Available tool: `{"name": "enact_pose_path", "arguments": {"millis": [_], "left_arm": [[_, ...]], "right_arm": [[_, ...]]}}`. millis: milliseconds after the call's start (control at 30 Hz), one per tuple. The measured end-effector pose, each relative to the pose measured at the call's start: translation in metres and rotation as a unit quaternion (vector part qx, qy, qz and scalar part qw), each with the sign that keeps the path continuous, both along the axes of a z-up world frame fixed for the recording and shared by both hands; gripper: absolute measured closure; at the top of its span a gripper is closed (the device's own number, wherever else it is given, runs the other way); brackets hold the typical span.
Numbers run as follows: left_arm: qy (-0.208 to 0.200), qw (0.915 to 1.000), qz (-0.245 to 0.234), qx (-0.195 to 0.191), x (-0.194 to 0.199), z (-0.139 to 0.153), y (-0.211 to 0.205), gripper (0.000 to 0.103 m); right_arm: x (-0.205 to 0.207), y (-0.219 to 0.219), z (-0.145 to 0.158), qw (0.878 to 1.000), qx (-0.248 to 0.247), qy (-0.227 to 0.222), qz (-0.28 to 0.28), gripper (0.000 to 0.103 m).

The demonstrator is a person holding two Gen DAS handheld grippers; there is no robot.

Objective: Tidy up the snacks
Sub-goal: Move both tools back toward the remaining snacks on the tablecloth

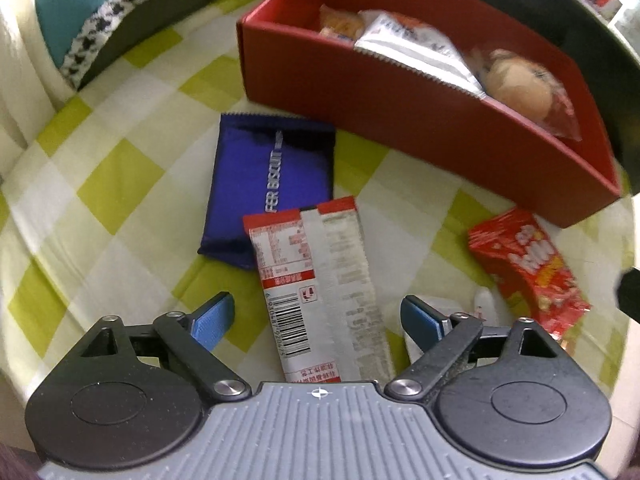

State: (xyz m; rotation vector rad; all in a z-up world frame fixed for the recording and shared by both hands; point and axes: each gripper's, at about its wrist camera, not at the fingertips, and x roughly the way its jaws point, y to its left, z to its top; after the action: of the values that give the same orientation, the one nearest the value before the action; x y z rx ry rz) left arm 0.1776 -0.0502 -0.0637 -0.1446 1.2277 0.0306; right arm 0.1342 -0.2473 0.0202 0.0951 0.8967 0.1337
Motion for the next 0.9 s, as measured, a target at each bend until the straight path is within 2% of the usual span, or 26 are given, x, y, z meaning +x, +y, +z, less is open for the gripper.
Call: {"name": "enact_pose_path", "arguments": {"millis": [67, 167, 300, 367, 767, 900], "left_arm": [[-0.006, 0.9999, -0.001, 0.016, 0.000, -0.001, -0.001, 0.010], [-0.006, 0.9998, -0.007, 0.019, -0.003, 0.001, 0.003, 0.016], [-0.001, 0.9994, -0.023, 0.025, -0.010, 0.004, 0.011, 0.029], [0.003, 0.9995, -0.022, 0.022, -0.015, 0.005, 0.022, 0.030], [0.015, 0.9994, -0.029, 0.014, -0.028, 0.003, 0.058, 0.029], [0.017, 0.9995, -0.025, 0.009, -0.029, 0.002, 0.068, 0.022]], "right_arm": [[0.001, -0.001, -0.002, 1.000, -0.001, 0.003, 0.000, 0.021], [0.001, 0.000, -0.002, 1.000, -0.001, 0.006, 0.002, 0.021], [0.002, 0.008, -0.002, 1.000, -0.002, 0.008, 0.015, 0.021], [0.003, 0.015, -0.004, 1.000, -0.007, 0.012, 0.025, 0.021], [0.009, 0.073, -0.044, 0.990, -0.042, 0.079, 0.110, 0.021], [0.012, 0.091, -0.055, 0.986, -0.065, 0.086, 0.131, 0.015]]}}
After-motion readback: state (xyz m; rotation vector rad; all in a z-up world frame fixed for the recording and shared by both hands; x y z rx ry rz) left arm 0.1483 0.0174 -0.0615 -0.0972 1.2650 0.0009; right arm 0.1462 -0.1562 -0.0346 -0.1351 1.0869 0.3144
